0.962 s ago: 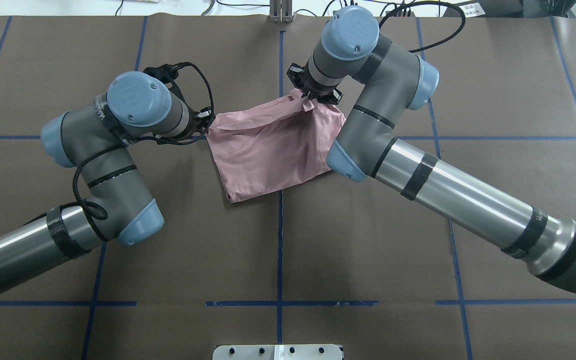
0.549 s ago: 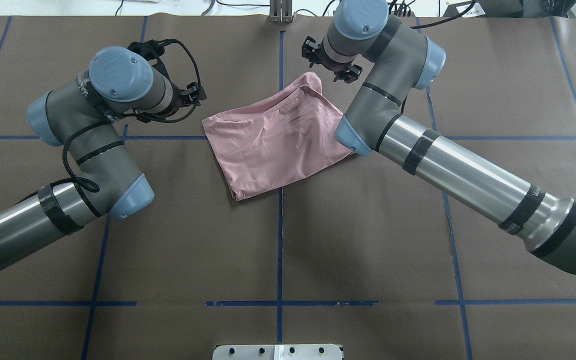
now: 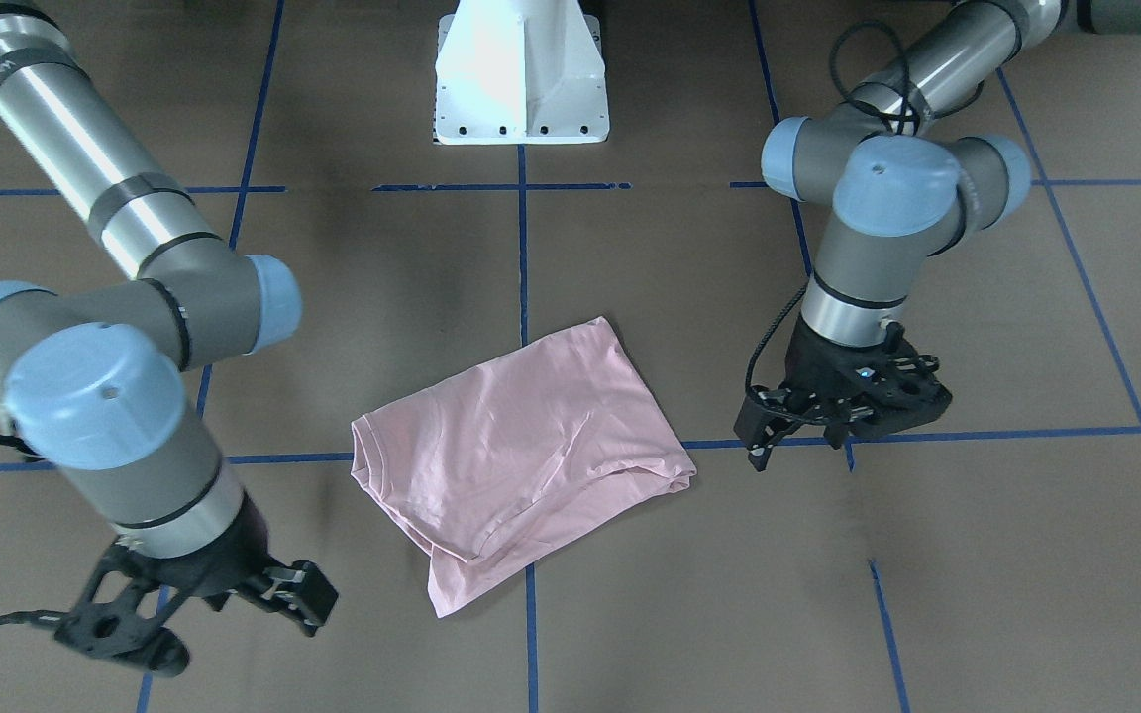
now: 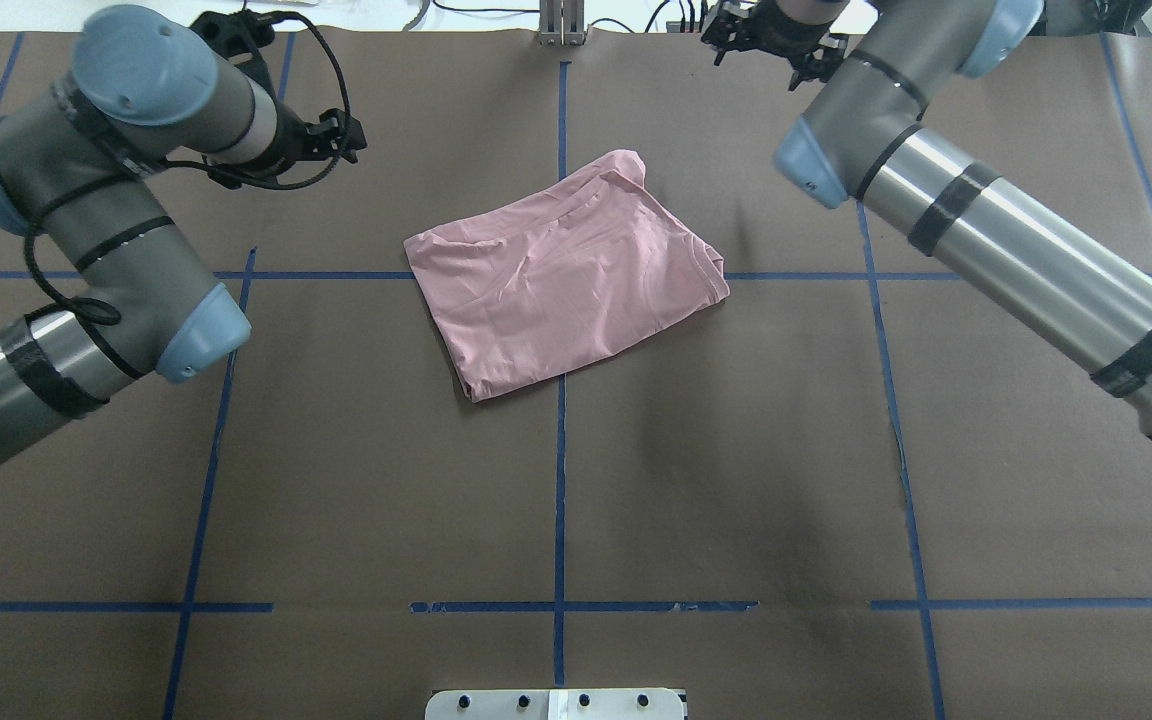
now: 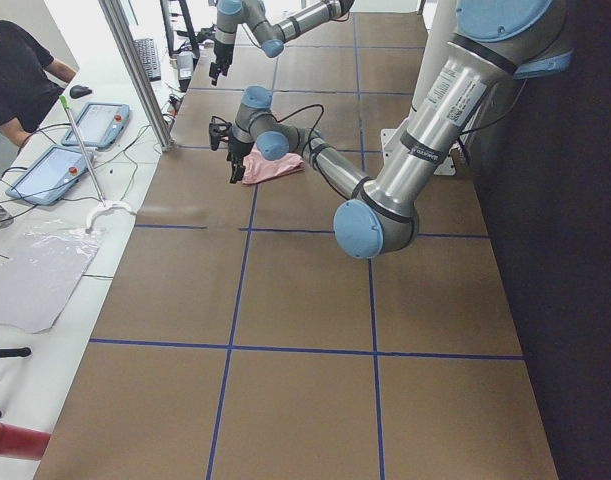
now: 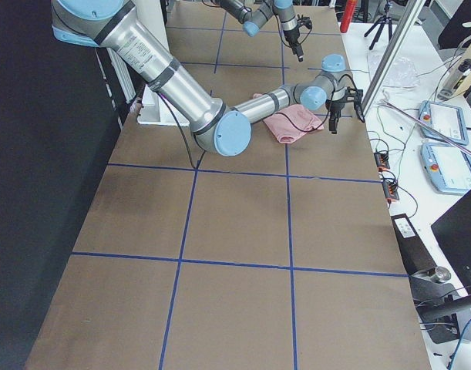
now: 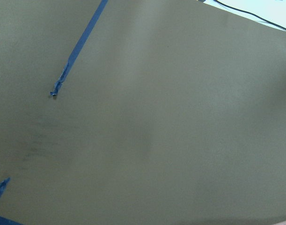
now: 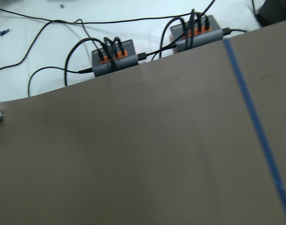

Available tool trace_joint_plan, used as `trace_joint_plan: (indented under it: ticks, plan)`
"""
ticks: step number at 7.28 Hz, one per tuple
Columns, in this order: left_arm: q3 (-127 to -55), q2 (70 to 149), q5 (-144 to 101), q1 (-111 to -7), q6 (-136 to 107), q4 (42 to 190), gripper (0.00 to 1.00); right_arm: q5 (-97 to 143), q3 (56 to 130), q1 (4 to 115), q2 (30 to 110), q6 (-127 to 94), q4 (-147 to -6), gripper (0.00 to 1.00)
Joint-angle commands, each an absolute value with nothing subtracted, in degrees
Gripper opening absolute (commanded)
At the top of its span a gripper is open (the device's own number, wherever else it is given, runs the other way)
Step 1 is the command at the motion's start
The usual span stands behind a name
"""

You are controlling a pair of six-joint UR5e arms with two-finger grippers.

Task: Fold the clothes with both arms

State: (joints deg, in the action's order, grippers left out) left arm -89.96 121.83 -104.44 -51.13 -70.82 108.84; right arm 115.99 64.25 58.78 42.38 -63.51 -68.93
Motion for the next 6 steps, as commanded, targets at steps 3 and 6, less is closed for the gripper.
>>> trace_joint_plan:
  ticks: [3, 6]
  plan:
    - [-93.96, 116.28, -111.15, -71.66, -28.70, 101.89, 1.00, 132.24, 77.33, 77.56, 61.67, -26.38, -78.81, 1.00]
    - [-96.66, 104.82, -126.75, -83.12, -6.95, 101.59, 1.00, 134.56, 87.94, 84.88, 79.66, -3.56, -85.77, 1.00]
